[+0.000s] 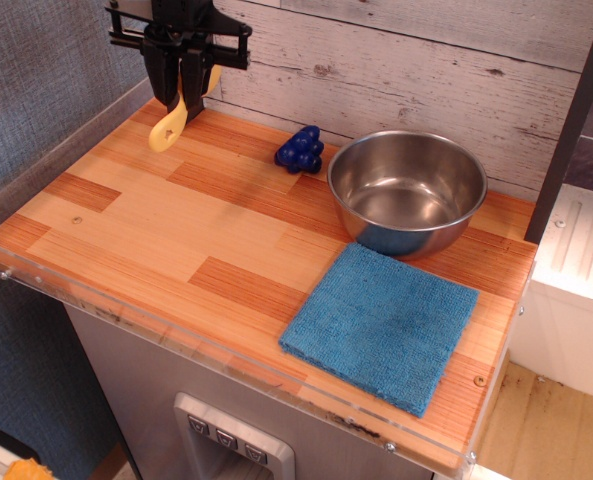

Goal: Place the brush at the left of the table.

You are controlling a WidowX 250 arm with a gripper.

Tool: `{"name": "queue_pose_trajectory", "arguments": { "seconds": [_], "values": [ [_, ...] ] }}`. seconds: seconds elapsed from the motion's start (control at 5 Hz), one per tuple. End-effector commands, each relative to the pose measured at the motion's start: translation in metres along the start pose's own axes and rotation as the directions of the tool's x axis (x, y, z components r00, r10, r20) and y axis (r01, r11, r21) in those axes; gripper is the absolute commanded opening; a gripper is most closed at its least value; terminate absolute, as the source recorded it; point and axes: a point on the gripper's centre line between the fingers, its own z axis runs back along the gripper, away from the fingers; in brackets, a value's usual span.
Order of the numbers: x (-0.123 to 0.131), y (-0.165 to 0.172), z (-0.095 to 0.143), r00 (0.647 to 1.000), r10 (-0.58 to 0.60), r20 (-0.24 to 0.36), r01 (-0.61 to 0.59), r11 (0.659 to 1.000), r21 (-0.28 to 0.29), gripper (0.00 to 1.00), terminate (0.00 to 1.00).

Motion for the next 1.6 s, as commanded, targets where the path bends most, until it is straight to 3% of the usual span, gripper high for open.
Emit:
{"name": "queue_pose_trajectory", "arguments": {
  "seconds": [0.0,0.6,0.8,1.0,1.2,1.4],
  "values": [
    [0.029,0.019,-0.017,0.998,-0.054,0.009,0.054,0.999,0.003,0.00,0.00],
    [0.048,0.008,-0.065,0.989,-0.145,0.011,0.145,0.989,-0.038,0.00,0.00],
    [0.048,0.012,-0.055,0.986,-0.161,0.043,0.162,0.986,-0.037,1.00,0.00],
    [0.046,0.015,-0.031,0.979,-0.178,0.099,0.182,0.983,-0.027,1.00,0.00],
    [0.037,0.019,0.011,0.976,-0.151,0.158,0.156,0.988,-0.019,1.00,0.00],
    [0.024,0.015,0.041,0.969,-0.136,0.206,0.148,0.988,-0.041,1.00,0.00]
  ]
}}
